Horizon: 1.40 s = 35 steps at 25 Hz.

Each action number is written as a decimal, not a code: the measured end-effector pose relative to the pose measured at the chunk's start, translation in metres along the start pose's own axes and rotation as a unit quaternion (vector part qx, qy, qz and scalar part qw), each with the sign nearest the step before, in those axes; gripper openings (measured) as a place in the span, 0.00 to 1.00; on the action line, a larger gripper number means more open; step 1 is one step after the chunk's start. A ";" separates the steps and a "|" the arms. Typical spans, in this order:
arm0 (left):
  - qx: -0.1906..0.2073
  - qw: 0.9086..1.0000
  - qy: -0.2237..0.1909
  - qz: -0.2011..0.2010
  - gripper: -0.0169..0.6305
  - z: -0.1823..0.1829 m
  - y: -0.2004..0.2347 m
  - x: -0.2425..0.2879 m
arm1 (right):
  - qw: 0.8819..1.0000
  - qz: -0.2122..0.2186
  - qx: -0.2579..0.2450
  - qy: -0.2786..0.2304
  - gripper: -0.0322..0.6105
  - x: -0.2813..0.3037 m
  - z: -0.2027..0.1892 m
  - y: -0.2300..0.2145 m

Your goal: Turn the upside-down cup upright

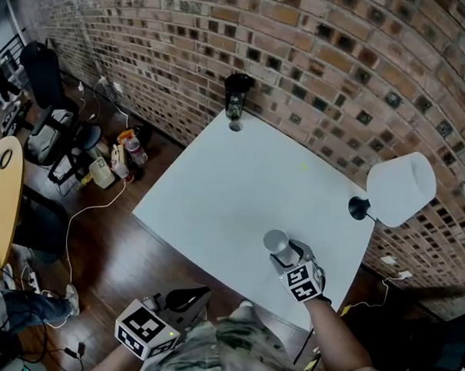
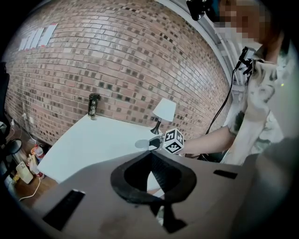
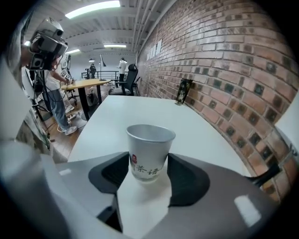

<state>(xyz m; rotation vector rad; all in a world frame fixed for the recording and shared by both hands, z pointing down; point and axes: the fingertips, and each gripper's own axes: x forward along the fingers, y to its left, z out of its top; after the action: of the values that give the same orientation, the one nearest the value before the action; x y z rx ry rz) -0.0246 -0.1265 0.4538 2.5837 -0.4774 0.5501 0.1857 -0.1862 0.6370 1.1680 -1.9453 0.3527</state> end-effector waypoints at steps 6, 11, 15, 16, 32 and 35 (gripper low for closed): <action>-0.025 0.999 -0.017 0.013 0.04 -0.011 0.023 -0.016 | 0.994 0.028 -0.085 0.056 0.44 0.028 0.022 0.008; -0.045 0.998 -0.025 0.028 0.04 -0.022 0.040 -0.030 | 0.991 0.037 -0.105 0.071 0.44 0.050 0.033 0.008; -0.057 0.997 -0.031 0.036 0.04 -0.028 0.047 -0.038 | 0.991 0.040 -0.106 0.076 0.44 0.053 0.039 0.011; -0.058 0.997 -0.032 0.037 0.04 -0.029 0.047 -0.039 | 0.991 0.040 -0.107 0.075 0.44 0.053 0.039 0.011; -0.044 0.998 -0.017 0.028 0.04 -0.029 0.035 -0.032 | 0.994 0.035 -0.076 0.067 0.52 0.050 0.025 0.014; -0.039 0.999 -0.013 0.024 0.04 -0.028 0.032 -0.026 | 0.994 0.041 -0.066 0.074 0.52 0.051 0.012 0.018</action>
<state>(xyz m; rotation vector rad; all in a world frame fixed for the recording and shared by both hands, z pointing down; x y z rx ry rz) -0.0688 -0.1330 0.4758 2.5129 -0.5588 0.5039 0.1531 -0.2144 0.6715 0.9514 -1.8613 0.3390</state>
